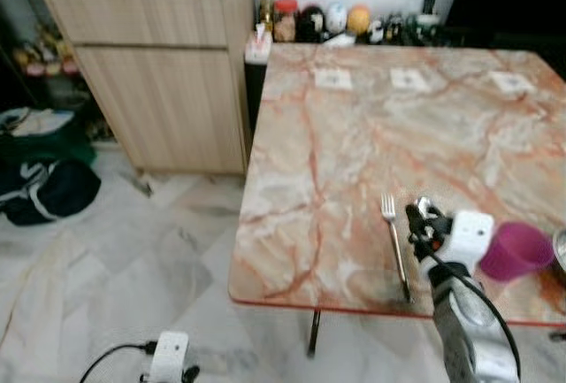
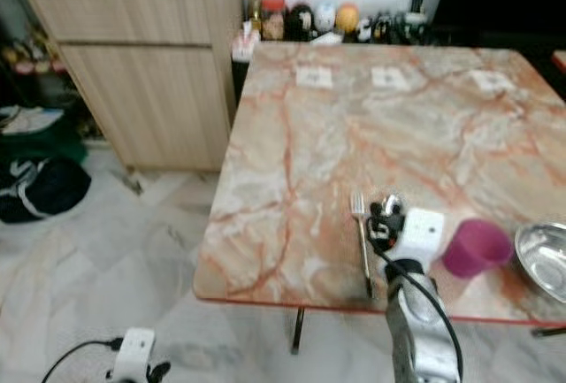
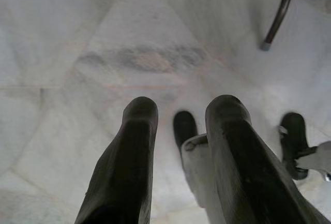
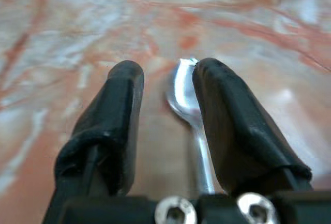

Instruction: Setting the table

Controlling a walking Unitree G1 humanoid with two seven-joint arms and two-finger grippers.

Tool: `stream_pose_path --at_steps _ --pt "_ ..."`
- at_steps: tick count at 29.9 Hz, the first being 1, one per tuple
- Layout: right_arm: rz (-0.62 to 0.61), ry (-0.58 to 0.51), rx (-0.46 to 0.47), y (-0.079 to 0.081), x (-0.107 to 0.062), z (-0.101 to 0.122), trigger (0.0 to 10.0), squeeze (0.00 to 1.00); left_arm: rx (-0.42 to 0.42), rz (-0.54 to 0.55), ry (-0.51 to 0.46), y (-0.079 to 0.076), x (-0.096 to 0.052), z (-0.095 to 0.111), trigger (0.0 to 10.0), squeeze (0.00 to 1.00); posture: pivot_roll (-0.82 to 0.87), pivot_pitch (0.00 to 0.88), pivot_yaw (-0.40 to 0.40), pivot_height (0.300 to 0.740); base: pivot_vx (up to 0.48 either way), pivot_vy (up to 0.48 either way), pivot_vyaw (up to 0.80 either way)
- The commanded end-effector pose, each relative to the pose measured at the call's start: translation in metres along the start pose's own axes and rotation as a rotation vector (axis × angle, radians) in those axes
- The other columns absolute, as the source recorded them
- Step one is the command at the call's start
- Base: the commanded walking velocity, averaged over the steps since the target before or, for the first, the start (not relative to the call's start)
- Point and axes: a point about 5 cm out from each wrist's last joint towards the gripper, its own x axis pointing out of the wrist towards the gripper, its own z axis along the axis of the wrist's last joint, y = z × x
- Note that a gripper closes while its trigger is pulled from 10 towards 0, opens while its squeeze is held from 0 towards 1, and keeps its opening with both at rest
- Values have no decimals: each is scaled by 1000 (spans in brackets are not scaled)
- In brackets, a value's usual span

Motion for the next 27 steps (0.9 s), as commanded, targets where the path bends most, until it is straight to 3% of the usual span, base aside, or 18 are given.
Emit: stream_pose_path --at_steps 1,2,3,4,9,15,17,20,23,27 --pt "1 24 33 2 2 0 10000 1000 4 0 27 1 -2 -7 10000 0 -72 48 -26 740 0 0 0" --pt "15 38 60 4 2 0 10000 608 5 -1 29 1 -2 -7 10000 0 -74 48 -26 740 0 0 0" --pt "22 39 71 5 3 2 10000 71 6 -2 30 1 -2 -8 10000 0 -74 48 -26 740 0 0 0" --pt "22 39 71 4 4 2 10000 0 7 -2 30 1 -2 -8 10000 0 -74 48 -26 740 0 0 0" --pt "22 34 72 4 4 6 10000 0 6 -2 31 1 -2 -8 10000 0 -75 51 -29 740 0 0 0" --pt "83 -16 9 11 3 14 10000 0 7 -2 36 1 -2 -9 10000 0 -75 52 -28 740 0 0 0" --pt "106 -128 -113 17 0 29 10000 0 6 -1 36 1 -2 -9 10000 0 -79 55 -27 740 0 0 0" --pt "73 -260 -139 17 -7 50 10000 0 7 3 31 1 -2 -9 10000 0 -84 56 -25 740 0 0 0" --pt "66 -302 -182 16 -13 56 10000 0 7 1 29 1 -2 -9 10000 0 -88 60 -22 740 0 0 0" --pt "60 -296 -172 15 -16 55 10000 0 13 -2 29 0 -2 -8 10000 0 -90 62 -20 740 0 0 0"
